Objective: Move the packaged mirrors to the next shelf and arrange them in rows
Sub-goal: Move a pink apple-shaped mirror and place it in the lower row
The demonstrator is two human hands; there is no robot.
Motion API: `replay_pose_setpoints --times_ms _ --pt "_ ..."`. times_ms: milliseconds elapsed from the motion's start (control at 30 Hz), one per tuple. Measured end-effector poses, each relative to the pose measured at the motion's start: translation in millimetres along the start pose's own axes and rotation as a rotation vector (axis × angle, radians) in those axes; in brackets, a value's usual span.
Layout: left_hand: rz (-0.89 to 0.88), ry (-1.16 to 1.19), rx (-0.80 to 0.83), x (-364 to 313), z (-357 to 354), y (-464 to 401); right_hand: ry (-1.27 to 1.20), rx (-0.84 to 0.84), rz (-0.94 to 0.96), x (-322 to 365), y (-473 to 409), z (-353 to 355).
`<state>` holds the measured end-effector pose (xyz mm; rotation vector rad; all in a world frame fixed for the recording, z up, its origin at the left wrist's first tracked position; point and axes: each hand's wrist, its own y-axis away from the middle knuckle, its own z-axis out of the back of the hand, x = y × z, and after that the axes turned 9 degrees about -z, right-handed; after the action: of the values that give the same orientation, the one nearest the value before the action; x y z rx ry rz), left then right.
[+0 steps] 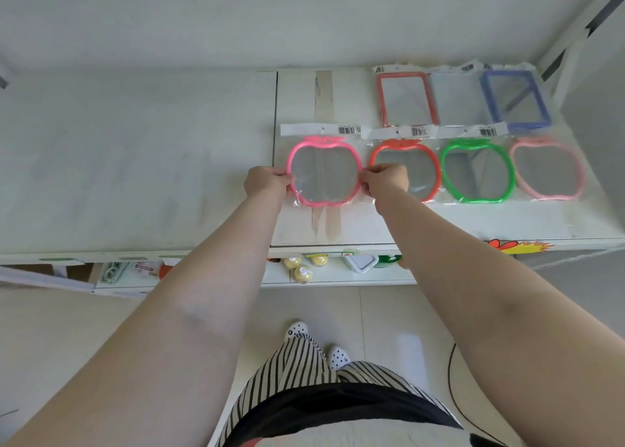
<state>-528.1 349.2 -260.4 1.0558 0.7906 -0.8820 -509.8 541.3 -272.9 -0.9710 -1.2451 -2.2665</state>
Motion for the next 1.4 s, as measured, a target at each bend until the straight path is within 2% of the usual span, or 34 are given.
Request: replay_pose_setpoints --times_ms 667,1400 --pt "0.000 -0.178 0.025 19 -14 -42 0.233 -0.082 0.009 3 -17 -10" --pt "-0.053 -0.257 0.013 11 -14 -29 0.181 -0.103 0.002 0 -18 -15"
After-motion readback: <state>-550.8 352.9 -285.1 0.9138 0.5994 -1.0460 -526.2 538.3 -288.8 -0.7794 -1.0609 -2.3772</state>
